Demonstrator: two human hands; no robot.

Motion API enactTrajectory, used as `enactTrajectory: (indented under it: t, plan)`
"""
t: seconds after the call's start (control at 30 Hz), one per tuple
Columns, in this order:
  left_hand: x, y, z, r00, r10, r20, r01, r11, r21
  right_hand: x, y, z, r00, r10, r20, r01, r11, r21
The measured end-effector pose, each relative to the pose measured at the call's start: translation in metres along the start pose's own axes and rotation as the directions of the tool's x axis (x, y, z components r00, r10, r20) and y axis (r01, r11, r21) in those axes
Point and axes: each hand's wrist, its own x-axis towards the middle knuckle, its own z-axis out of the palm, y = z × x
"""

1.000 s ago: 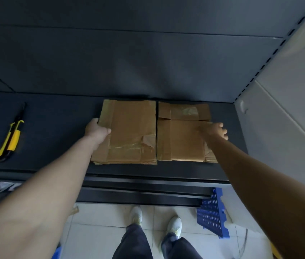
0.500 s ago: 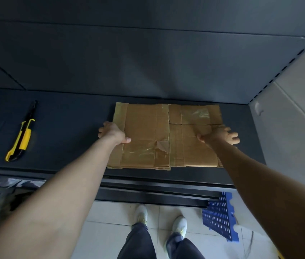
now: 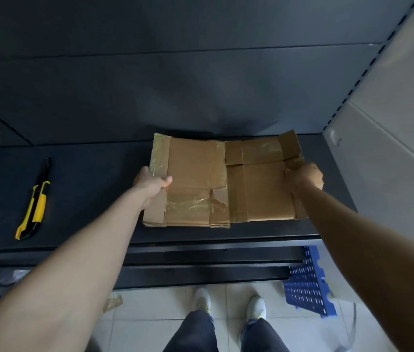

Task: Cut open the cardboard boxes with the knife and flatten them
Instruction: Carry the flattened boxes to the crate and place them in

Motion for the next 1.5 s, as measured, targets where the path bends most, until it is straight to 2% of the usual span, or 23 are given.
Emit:
enactTrajectory:
  t: [0.27,0.43,0.6,0.77,0.87,1.07,1.2,1.37,1.5]
  plan:
    - [-0.049,0.01,-0.023,0.994,0.05,-0.098,-0.069,0.977,-0.2,-0.054,-0.023,-0.044,0.972,-0.222,-0.078,0.232,0.961,0.149]
    - [-0.11,0.006,-0.034,0.957,0.103,-0.27,-0.18,0.944,-0.277,-0.081,-0.027,-0.084,0.909,-0.4,-0.122,0.418,0.869,0.265]
    - [-0.187,-0.02,-0.045,0.871,0.111,-0.479,-0.289,0.904,-0.315,-0.115,-0.013,-0.11,0.831,-0.538,-0.143,0.55,0.756,0.354]
    - [-0.279,-0.062,-0.076,0.759,0.004,-0.652,-0.323,0.871,-0.37,-0.164,-0.008,-0.116,0.771,-0.632,-0.076,0.586,0.658,0.474]
    - [-0.33,-0.091,-0.101,0.685,-0.041,-0.727,-0.359,0.85,-0.386,-0.201,-0.011,-0.115,0.71,-0.704,-0.014,0.61,0.606,0.51]
    - [-0.428,-0.152,-0.161,0.568,-0.126,-0.813,-0.405,0.818,-0.409,-0.319,-0.02,-0.096,0.515,-0.855,0.066,0.674,0.451,0.585]
    - [-0.505,-0.2,-0.22,0.431,-0.18,-0.884,-0.439,0.814,-0.38,-0.422,-0.028,-0.077,0.382,-0.917,0.117,0.664,0.36,0.655]
    - [-0.602,-0.268,-0.29,0.269,-0.228,-0.936,-0.491,0.803,-0.337,-0.567,-0.025,-0.052,0.241,-0.955,0.175,0.594,0.288,0.751]
    - [-0.667,-0.323,-0.345,0.17,-0.257,-0.951,-0.504,0.807,-0.308,-0.672,-0.02,-0.037,0.172,-0.959,0.223,0.527,0.281,0.802]
